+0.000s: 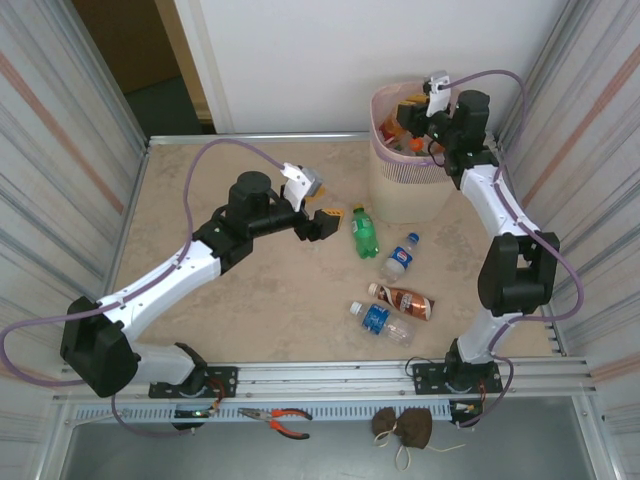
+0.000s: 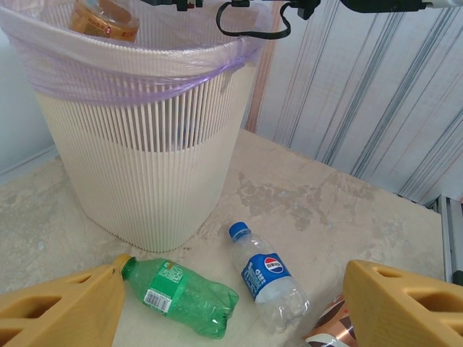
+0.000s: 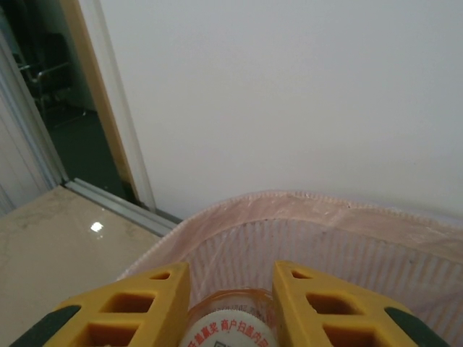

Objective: Put the plastic bottles in the bin

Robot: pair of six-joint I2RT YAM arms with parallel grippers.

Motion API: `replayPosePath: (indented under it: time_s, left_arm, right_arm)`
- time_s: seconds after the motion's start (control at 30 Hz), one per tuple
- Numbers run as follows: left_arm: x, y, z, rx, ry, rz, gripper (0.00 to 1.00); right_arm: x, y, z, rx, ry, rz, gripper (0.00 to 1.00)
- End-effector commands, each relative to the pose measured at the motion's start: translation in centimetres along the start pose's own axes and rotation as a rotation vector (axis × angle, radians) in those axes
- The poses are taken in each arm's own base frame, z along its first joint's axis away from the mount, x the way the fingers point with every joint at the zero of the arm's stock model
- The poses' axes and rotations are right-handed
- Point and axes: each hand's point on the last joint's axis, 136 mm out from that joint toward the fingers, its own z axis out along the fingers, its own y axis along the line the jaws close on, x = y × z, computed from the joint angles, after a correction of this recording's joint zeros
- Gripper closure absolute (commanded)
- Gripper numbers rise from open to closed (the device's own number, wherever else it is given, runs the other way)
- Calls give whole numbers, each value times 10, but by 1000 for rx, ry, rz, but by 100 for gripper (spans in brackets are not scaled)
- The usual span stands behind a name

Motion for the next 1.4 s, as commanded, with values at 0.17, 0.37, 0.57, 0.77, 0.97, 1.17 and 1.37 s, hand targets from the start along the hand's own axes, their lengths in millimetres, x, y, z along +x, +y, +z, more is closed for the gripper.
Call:
replayPosePath:
  time_s: [0.17,0.37,0.57,0.77,0.97,1.17,1.37]
  left_arm:
    - [-12,1,-9,-7,-43,2,21]
    - [-12,0,-9,-1,-48,0,21]
    - [-11,0,-8,0,-45,-2,20]
    - [-9,1,-6,-1,-28,-9,22]
    - [3,8,7,-10,35,-55,25]
    - [21,27,32,-67,135,-220,28]
    - [65,60,55,-242,296,-479,30]
  right_arm:
    - [-7,29,-29,-52,61,-15,43]
    - [-33,44,-49,-71,29,-30,39]
    - [-37,39,-52,-24,54,-10,47]
    - [-33,25,-50,61,111,67,58]
    - [-29,26,-62,115,178,173,61]
    - [-26,33,-86,161,214,260,62]
    - [-34,39,-120,211,200,255,61]
